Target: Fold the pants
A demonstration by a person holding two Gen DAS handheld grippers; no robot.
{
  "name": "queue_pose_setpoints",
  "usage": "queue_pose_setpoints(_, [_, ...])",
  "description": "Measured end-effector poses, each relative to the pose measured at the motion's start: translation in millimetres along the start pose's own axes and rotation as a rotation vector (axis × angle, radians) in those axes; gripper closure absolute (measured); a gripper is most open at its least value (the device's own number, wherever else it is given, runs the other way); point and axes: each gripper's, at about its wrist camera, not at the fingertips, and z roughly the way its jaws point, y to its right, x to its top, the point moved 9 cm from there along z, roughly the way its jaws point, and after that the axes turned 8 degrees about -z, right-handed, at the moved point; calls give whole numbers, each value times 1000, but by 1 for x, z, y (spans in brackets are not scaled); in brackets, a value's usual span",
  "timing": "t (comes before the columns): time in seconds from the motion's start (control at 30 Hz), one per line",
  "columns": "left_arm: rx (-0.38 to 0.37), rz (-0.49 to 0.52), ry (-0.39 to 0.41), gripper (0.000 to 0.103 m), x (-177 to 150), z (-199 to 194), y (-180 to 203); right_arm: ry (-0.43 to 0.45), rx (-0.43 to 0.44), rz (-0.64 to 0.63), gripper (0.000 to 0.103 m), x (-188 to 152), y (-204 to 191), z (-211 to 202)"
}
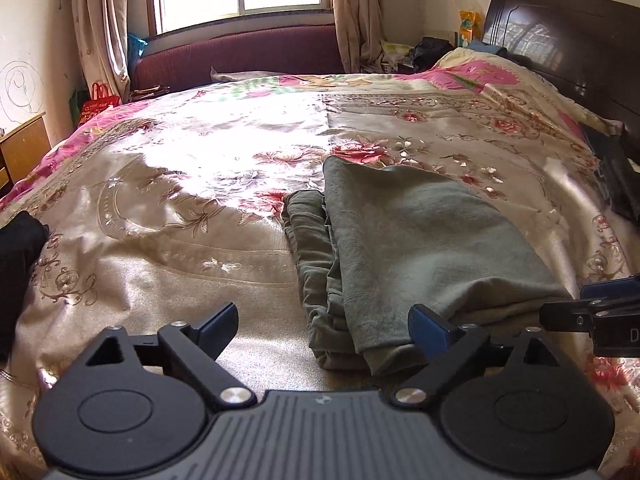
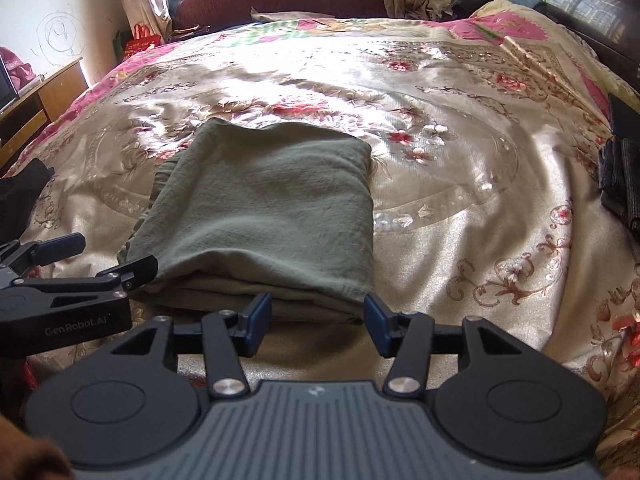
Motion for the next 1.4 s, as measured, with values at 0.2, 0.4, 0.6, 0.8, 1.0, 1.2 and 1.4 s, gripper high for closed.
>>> queue_pose_setpoints(0.2, [3,58,0,0,-8,1,9,-25,-2,3,51,-10,-2,4])
queue_pose_setpoints(0.4, [29,106,-24,0,-15,5,14,-42,3,12,50,-17,-3,9])
queue_pose_setpoints(0.6, [19,99,-33,0,-17,4,14,-60,12,19,50,-27,-4,13])
queue_pose_setpoints(0.8, [25,96,-48,0,-20,7,12,-65,13,20,49,-29,-5,15])
queue_pose_setpoints(1.0, [27,97,-53,0,-21,8,12,-64,8,24,46,-31,-4,16])
queue_pose_setpoints(1.2, [24,95,-56,0,-22,9,12,-63,8,23,46,-31,-4,16])
queue_pose_setpoints(1.4, [21,106,-58,0,-22,9,14,-63,9,23,46,-32,-4,16])
